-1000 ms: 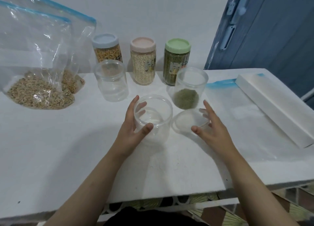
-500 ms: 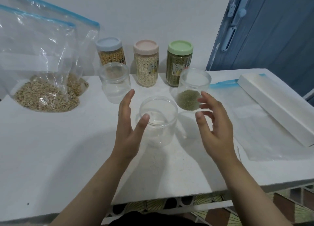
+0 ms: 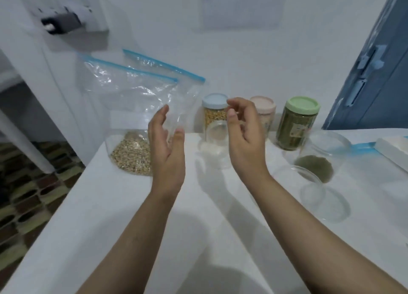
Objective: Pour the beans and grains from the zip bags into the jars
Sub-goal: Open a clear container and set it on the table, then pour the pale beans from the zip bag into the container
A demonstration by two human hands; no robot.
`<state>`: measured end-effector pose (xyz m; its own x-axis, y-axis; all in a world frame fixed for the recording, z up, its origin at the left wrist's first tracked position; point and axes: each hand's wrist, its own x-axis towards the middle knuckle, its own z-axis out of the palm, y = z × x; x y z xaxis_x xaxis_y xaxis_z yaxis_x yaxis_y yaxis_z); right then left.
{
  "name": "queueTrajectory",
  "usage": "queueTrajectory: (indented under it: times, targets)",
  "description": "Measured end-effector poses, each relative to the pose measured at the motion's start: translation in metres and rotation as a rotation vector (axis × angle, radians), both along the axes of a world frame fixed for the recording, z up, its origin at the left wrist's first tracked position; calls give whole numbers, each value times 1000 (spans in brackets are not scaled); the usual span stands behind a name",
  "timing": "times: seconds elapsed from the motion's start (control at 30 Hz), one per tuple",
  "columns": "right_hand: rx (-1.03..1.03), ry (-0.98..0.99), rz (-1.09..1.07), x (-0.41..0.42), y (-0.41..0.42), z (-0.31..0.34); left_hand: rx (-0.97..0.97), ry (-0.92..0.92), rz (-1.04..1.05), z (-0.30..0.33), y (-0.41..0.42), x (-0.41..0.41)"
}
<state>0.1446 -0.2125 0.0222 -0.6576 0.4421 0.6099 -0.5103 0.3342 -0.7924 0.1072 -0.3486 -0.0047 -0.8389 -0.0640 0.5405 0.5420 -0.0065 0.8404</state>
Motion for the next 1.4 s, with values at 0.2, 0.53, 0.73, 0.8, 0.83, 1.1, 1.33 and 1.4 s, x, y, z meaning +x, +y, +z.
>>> queueTrajectory:
  times: [0.2,0.53,0.73,0.8,0.83,1.1,1.33,1.4]
  targets:
    - [-119,-126,-74,-103,-89,-16,-177,9,253,-4,-77,-80]
    - [-195,-543,-34,-182,-132,-72,-266,-169,202,-29,-153,-168]
    - [-53,-379,-53,-190,-141,-71,-261,-144,115,-33,-170,-187]
    - [58,-354,0,-187,-137,-66,-285,-122,113,-33,-174,-189]
    - [84,-358,24,-184,-134,-63,-290,-113,115,-33,-176,-189]
    - [18,-240,19,-134,-115,-46,-239,-10,105,-27,-179,-165]
    - [-84,-146,-64,-68,-90,-40,-149,3,38,-22,-152,-98]
    - [-98,-118,-94,-48,-78,-38,-141,-4,33,-23,-139,-78]
